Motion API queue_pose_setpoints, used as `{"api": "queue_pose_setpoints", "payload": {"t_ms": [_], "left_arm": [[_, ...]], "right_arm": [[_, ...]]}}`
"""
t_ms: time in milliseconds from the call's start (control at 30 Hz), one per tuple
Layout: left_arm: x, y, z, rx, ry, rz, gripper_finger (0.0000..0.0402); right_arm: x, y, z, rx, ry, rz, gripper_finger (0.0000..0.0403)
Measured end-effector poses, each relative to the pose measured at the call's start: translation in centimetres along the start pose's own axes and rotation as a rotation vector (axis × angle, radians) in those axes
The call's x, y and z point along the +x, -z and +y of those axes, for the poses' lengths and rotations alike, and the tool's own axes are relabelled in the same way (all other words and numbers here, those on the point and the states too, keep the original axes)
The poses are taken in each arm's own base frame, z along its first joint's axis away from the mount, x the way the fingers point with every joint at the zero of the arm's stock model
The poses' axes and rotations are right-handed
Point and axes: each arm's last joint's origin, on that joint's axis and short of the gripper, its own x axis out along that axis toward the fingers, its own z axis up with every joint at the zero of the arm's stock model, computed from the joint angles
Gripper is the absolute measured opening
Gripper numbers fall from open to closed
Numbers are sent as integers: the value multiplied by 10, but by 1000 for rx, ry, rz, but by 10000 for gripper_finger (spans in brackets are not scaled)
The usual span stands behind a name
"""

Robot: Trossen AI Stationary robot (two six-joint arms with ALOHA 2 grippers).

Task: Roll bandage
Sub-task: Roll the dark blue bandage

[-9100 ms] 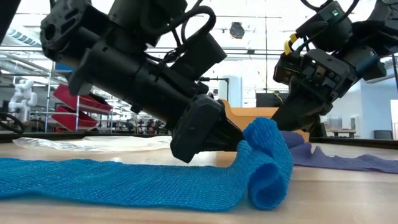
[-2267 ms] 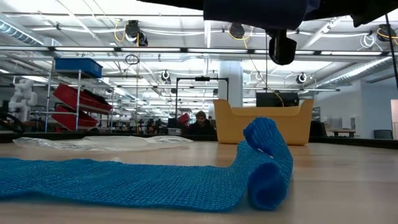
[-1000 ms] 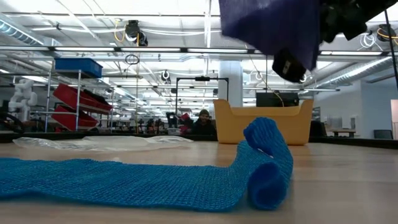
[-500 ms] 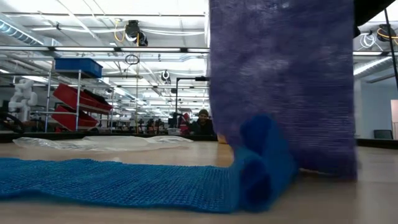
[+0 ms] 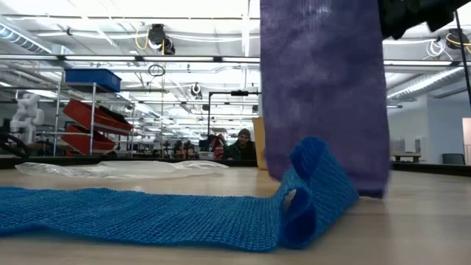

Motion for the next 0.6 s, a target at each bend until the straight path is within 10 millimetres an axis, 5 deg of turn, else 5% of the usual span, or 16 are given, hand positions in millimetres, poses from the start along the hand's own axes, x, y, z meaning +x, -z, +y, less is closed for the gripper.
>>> {"api": "queue_pose_setpoints", "payload": {"t_ms": [267, 600], "left_arm": [[-17, -14, 32, -26, -76, -9, 5], [-29, -10, 66, -69, -52, 49, 5]], "right_arm": [[-8, 4, 28, -92, 23, -89, 116], [10, 28, 70, -285, 98, -199, 116]]}}
